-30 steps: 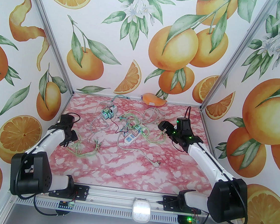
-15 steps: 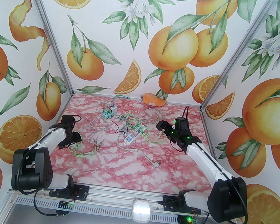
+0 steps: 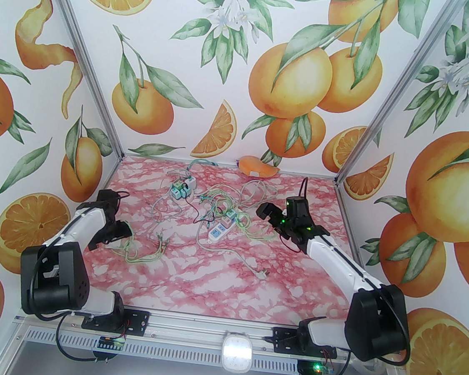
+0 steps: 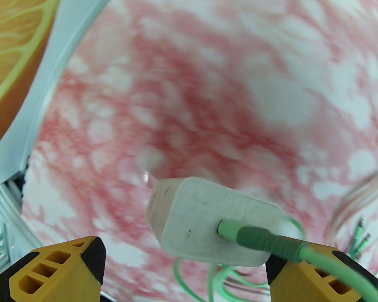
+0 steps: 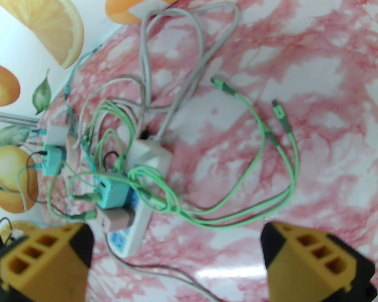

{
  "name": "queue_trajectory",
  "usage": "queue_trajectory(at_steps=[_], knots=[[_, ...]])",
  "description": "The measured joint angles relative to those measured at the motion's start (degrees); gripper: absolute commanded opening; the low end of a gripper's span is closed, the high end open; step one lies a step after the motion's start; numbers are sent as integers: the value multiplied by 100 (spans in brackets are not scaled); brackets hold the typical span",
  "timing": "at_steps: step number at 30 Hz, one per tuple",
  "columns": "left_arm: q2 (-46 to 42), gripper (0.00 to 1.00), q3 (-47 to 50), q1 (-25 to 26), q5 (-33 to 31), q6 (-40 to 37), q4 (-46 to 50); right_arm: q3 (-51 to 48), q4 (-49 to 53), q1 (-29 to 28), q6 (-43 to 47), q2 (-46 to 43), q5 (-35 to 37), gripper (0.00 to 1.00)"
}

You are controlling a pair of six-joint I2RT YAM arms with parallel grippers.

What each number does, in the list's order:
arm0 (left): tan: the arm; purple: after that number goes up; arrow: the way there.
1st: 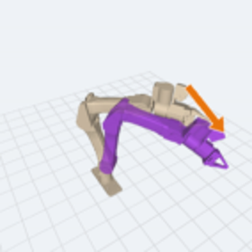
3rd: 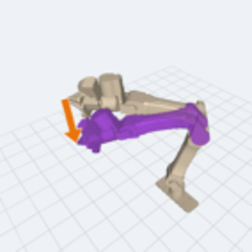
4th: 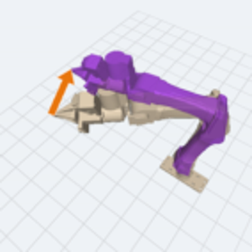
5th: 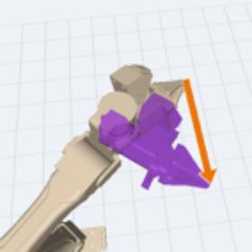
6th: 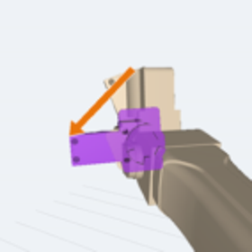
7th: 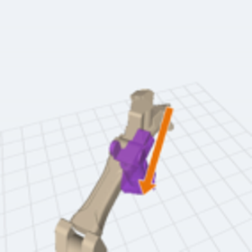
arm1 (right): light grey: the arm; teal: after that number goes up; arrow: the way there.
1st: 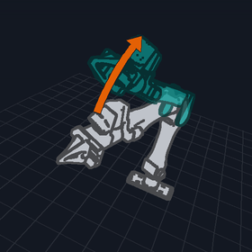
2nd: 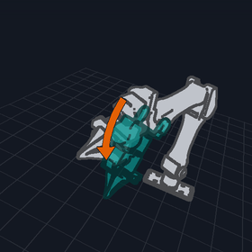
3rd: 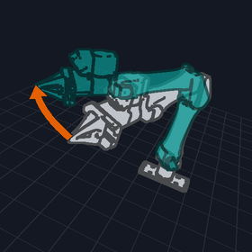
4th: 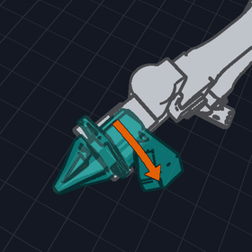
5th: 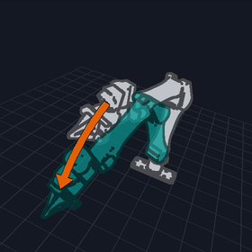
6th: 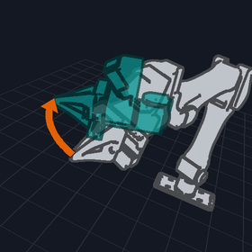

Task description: Pull the plug off the socket

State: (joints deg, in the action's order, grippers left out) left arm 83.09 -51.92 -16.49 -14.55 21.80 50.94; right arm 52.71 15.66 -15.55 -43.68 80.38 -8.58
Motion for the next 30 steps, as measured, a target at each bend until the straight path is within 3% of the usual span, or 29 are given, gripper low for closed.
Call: queue_trajectory(at_steps=[5,16,22,30], knots=[[232,94,-221,-254,-7,-136,90,-2,-151,-79,-50,0,0,100],[391,100,-273,-262,334,-284,48,-33,-304,-192,-153,175,-42,100],[1292,100,-603,-184,85,-382,2,-24,-315,-358,-155,321,-39,100],[1106,100,-514,-254,-76,-345,24,-20,-424,-468,-208,356,-39,100]])
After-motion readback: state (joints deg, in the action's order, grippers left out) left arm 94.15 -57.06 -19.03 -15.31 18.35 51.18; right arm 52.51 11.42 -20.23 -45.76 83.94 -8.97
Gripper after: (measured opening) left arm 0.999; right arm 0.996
